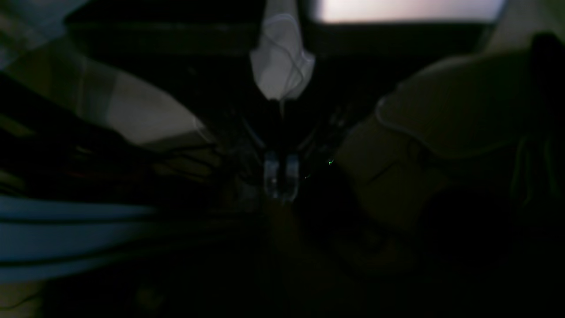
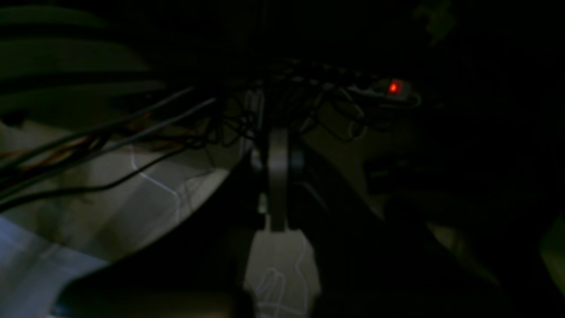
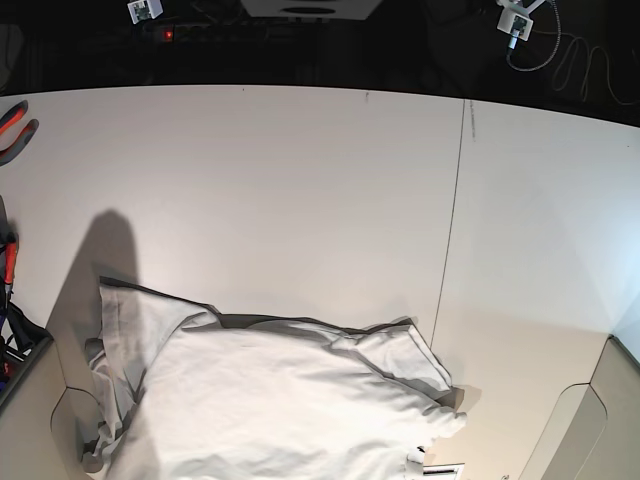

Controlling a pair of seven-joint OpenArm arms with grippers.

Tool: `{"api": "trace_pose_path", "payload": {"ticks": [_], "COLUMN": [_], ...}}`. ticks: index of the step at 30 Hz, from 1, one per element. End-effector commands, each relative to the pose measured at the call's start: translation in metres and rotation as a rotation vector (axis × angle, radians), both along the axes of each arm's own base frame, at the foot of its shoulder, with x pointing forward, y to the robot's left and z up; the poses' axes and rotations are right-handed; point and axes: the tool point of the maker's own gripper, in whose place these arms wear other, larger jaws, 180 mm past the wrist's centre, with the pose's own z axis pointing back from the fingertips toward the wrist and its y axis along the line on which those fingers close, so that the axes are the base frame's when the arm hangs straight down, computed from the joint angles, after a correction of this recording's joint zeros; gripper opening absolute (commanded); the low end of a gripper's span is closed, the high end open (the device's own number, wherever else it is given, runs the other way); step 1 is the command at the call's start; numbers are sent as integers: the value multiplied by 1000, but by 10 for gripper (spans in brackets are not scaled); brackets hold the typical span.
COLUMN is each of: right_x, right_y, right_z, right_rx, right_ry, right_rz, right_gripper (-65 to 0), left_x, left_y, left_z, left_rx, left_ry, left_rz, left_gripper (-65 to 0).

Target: Layout the t-shirt on the table in an organized manner, then fold the t-shirt properly

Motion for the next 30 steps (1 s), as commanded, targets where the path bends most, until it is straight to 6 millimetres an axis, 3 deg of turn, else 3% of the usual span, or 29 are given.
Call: {"api": "trace_pose_path", "payload": {"ticks": [1, 8, 19, 30], "right_x": [1, 41, 151, 234], "right_y": [-2, 0, -18, -14], "right_z": [11, 76, 186, 226], "right_rx": [6, 12, -66, -62], "right_ry": [-27, -207, -610, -870], "right_rz": [10, 23, 45, 0], "right_gripper": [-650, -650, -650, -650], "left_x": [3, 26, 112, 202], "left_y": [1, -25, -67, -69], "left_z": [14, 73, 164, 215], "left_rx": [-18, -71, -83, -37], "left_ry": [-33, -131, -458, -740], "left_rz": [-20, -217, -354, -367], "left_gripper": [-650, -650, -650, -650]}}
